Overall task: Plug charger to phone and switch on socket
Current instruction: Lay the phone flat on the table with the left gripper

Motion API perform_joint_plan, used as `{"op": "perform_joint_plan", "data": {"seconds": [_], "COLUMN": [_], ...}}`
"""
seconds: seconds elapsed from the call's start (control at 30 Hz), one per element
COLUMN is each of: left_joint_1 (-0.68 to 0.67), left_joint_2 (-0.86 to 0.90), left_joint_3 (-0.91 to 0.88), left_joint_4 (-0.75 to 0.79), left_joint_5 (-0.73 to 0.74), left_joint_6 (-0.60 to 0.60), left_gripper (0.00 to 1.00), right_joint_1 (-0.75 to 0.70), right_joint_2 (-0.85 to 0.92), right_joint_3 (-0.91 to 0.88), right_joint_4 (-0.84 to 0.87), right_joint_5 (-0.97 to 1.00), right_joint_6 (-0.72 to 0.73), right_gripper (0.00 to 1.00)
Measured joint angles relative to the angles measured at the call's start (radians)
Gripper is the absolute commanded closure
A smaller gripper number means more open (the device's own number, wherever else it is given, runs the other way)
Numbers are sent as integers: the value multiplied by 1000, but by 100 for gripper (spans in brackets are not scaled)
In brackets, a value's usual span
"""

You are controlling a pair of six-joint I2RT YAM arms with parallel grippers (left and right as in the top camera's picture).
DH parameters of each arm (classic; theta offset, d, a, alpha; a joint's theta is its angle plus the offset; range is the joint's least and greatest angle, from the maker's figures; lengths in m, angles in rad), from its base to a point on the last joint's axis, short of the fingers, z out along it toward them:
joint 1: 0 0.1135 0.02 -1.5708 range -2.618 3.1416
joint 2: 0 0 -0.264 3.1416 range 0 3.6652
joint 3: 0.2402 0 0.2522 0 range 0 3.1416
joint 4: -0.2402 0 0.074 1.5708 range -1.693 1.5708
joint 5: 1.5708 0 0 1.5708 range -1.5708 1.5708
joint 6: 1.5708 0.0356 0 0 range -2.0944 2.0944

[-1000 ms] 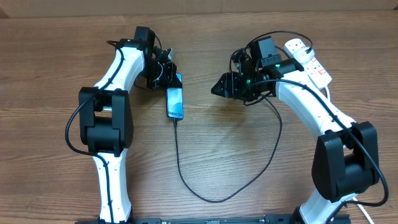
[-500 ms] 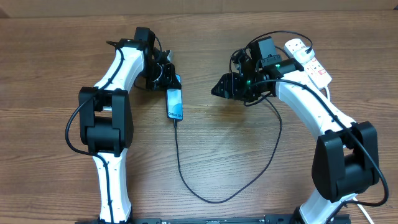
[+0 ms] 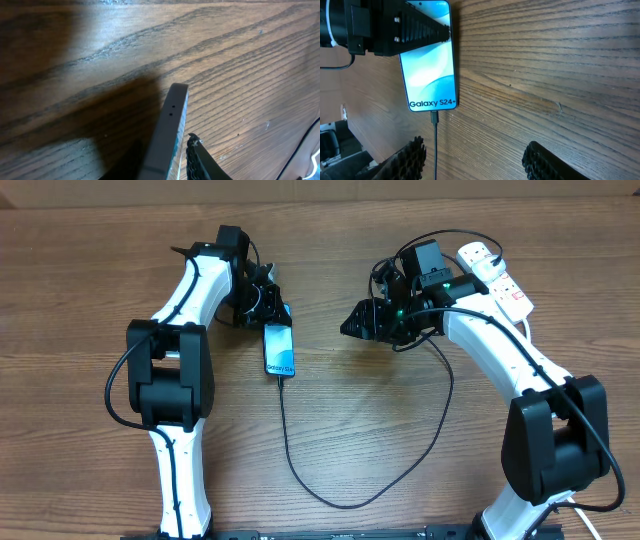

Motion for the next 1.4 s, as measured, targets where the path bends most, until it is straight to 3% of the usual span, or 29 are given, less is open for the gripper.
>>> {"op": "perform_joint_plan", "data": {"seconds": [0.4,0.9,1.4], "left_joint_1": [0,0,-3], "left_joint_2": [0,0,-10], "left_joint_3": [0,0,2], "left_joint_4": [-11,-27,-47], "left_joint_5": [-1,-129,-233], "left_joint_6": [0,-29,-82], "left_gripper": [72,60,59], "right_joint_1": [0,0,0], "right_joint_2": [0,0,0], "right_joint_3": [0,0,0], "right_joint_4": [-14,-14,-14], "right_joint_5": [0,0,0], "right_joint_6": [-6,-10,-10], "right_gripper": [37,37,37]}}
